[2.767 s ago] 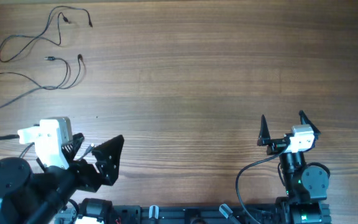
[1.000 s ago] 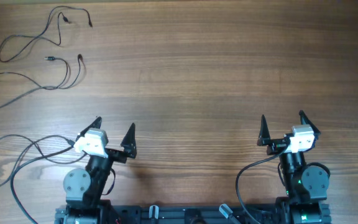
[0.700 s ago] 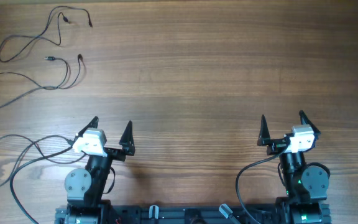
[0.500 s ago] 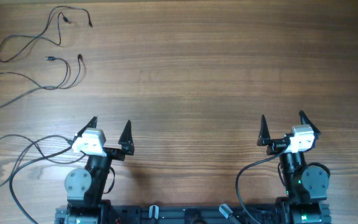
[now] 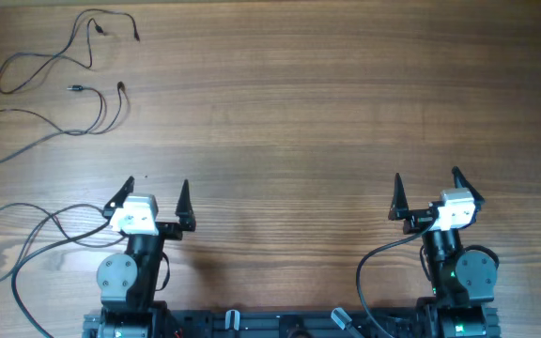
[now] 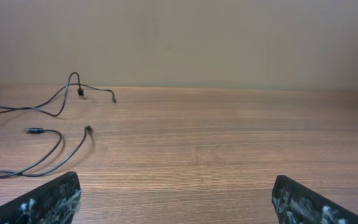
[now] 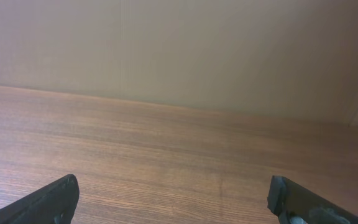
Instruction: Untangle cables
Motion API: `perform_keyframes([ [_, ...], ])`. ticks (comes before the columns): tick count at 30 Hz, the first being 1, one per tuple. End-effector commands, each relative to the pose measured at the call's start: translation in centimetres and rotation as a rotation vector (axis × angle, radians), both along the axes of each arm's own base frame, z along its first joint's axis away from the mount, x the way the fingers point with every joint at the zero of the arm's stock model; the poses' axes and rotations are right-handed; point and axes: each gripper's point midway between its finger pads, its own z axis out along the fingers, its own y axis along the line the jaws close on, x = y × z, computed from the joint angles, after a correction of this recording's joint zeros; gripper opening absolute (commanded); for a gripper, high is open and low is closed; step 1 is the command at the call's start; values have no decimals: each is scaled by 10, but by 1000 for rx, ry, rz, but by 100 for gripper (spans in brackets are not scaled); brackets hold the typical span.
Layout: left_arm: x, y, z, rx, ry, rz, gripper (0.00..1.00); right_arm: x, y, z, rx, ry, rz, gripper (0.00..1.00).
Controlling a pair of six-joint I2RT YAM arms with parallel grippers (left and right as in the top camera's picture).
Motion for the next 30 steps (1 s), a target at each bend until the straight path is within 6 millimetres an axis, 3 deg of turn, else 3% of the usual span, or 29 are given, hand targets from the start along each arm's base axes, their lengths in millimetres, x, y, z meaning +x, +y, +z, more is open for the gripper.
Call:
perform_keyframes([
  [1, 0, 7, -3, 28, 1, 31, 100, -1, -1, 2, -11, -13, -3, 100],
  [11, 0, 1, -3, 79, -3, 4, 100, -1, -1, 2, -11, -13, -3, 100],
  [30, 0, 0, -3, -15, 2, 5, 100, -1, -1, 2, -11, -13, -3, 100],
])
